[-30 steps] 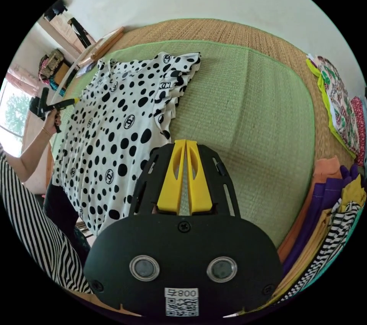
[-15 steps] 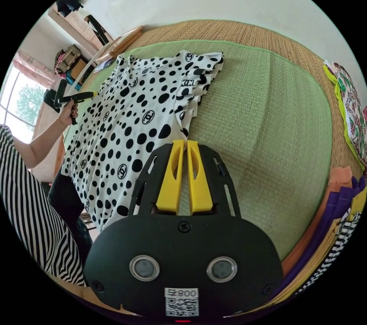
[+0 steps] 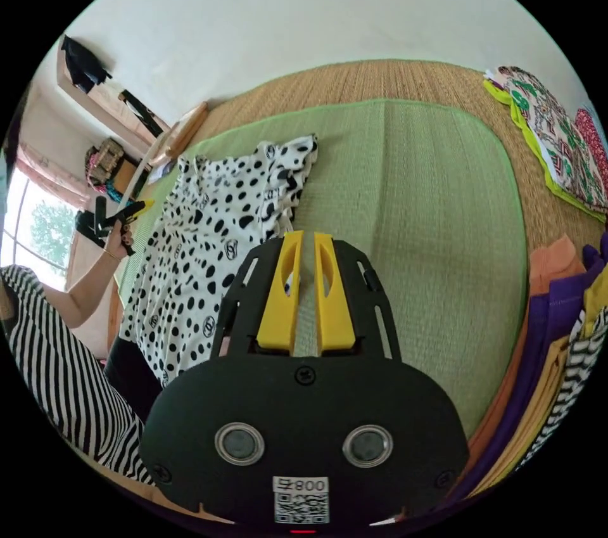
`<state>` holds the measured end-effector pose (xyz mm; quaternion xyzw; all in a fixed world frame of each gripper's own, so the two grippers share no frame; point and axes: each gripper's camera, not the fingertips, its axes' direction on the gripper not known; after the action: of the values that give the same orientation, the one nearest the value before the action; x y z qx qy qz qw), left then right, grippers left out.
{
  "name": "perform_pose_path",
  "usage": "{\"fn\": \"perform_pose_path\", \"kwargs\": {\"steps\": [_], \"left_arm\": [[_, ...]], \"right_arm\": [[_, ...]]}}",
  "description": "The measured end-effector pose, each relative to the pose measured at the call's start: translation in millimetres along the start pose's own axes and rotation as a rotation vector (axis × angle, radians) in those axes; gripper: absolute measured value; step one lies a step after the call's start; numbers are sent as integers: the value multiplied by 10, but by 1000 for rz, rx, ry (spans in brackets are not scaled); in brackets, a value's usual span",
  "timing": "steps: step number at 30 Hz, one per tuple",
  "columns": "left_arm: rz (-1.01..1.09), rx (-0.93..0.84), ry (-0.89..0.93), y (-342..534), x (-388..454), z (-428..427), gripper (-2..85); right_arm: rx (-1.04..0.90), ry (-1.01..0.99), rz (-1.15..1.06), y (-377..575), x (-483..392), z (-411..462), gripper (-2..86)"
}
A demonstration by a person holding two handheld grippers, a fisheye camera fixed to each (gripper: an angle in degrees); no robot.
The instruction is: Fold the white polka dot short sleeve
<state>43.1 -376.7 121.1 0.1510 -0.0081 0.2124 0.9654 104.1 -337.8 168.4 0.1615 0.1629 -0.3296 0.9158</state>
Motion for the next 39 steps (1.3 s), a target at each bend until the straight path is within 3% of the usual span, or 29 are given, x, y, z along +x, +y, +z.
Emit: {"fn": "perform_pose_path", "kwargs": {"steps": [10,17,23,27,34,39], "left_arm": [[99,-141,-85,-591,254,676,41],[20,-95,-95,-461,117,523,15],[85,26,82,-505,339,288,61],[83,-63,-10,-623,421,444,34],[0,-65,-136,-420,299,359,6],[-34,-6,2,-157,347,47,15]], "right_arm": [[-81,65,-24,-833,-43,719,36],[-58,86,-7,-799,83,629,7],[-54,32,18,-727,169,567,4],[-38,0,48,-666,233,503,4],[-20,-50,105,-592,434,397,5],[-4,-112,149,-595,520,274,6]]}}
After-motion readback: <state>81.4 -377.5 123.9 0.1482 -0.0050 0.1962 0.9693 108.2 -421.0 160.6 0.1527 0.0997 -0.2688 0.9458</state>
